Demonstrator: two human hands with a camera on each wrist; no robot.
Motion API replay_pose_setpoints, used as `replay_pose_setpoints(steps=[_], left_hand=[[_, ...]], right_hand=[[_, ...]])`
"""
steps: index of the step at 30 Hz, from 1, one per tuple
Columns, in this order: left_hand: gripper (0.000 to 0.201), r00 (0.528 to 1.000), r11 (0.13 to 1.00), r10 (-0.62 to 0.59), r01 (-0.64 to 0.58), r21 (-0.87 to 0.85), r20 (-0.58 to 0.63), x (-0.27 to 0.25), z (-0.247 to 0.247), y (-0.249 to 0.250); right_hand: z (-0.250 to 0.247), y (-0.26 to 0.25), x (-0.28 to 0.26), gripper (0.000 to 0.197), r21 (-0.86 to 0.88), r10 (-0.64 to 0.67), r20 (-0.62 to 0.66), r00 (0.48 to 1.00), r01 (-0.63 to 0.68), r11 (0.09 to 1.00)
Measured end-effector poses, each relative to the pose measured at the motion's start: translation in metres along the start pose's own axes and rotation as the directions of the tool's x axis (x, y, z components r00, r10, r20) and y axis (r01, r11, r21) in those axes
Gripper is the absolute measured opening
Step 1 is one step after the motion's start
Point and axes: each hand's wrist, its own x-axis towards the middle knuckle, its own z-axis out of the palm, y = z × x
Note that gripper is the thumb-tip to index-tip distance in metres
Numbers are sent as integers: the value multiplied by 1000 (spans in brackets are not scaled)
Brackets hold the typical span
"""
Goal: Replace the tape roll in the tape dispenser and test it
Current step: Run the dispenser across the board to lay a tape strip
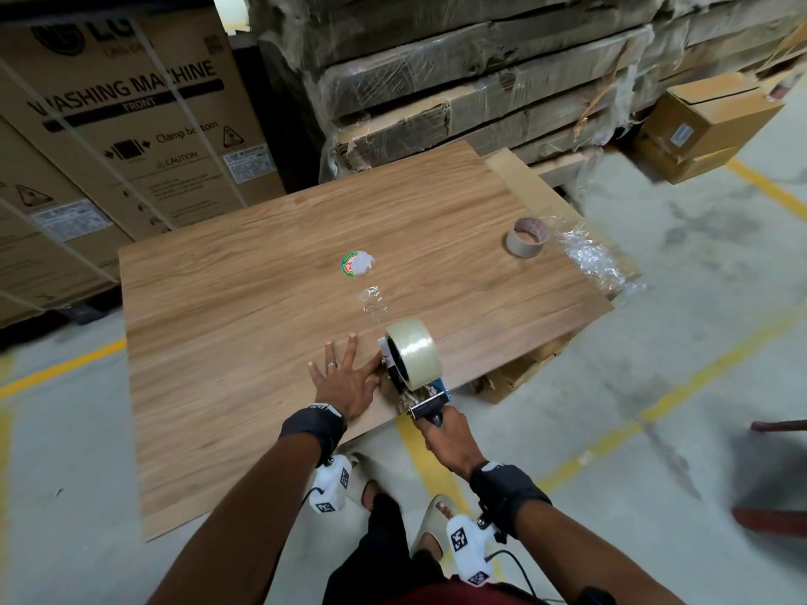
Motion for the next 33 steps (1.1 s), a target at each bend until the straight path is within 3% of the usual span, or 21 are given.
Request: replay_pose_setpoints(steps=[11, 21, 25, 33], left_hand=[[52, 997, 997, -36, 40, -62, 66, -5, -5, 6], [50, 998, 1000, -6, 6, -3, 60, -16, 2, 11], [50, 998, 999, -27, 26, 22, 50, -18, 7, 13], [52, 997, 999, -44, 42, 22, 71, -23, 2, 17]], right_hand=[[1, 28, -20, 26, 17, 28, -28, 999, -27, 999], [-11, 23, -36, 19, 120, 38, 60, 998, -45, 992], [-6, 22, -33, 35, 83, 55, 1, 998, -55, 995], [-6, 17, -36, 30, -4, 21, -22, 1000, -21, 1000]])
